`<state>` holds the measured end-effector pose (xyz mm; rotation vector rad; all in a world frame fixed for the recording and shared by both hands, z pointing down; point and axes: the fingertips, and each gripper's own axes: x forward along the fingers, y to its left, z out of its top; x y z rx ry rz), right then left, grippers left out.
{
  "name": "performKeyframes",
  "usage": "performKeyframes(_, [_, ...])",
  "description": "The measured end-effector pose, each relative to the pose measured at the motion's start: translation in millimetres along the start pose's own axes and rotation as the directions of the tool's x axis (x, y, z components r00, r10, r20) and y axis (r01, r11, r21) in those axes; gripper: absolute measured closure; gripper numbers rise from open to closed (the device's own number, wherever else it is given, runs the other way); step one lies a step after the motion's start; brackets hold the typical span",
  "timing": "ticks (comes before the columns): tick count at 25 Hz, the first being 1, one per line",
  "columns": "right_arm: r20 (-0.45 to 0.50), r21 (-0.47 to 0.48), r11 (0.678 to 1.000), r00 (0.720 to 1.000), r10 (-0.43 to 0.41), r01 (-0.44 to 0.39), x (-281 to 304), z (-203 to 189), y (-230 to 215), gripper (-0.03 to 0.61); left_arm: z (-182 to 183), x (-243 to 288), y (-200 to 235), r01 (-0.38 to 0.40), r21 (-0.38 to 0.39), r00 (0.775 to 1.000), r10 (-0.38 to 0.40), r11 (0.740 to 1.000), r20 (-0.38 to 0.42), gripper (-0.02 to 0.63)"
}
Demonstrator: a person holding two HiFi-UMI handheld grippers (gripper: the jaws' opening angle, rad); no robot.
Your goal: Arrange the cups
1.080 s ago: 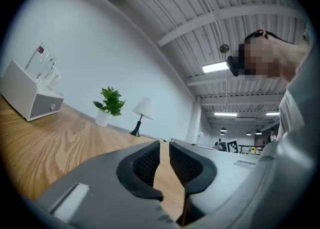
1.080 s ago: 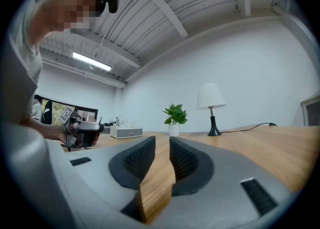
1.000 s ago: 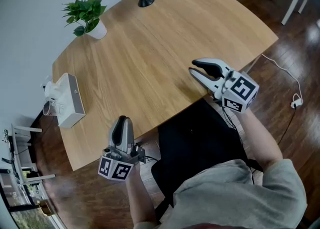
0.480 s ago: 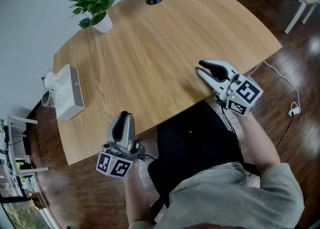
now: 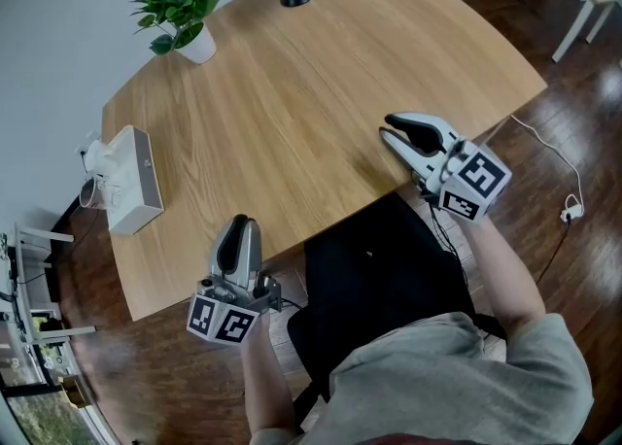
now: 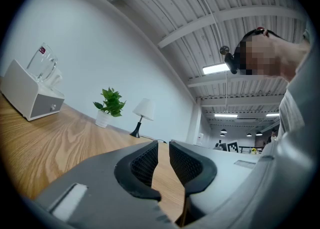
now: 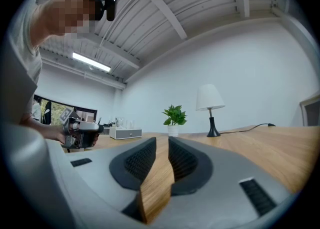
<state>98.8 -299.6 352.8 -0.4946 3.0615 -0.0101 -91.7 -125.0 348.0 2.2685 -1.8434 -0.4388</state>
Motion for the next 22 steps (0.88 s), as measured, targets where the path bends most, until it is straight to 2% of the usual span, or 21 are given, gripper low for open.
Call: performKeyframes(22, [-0.021,-0.018,1.000,1.000,0.011,-0.012,2.0,-2.6,3.0,0.502,-1.3,0.5,0.8,-0.001,0.005,1.000,0.001,1.000,-0.004,0.549])
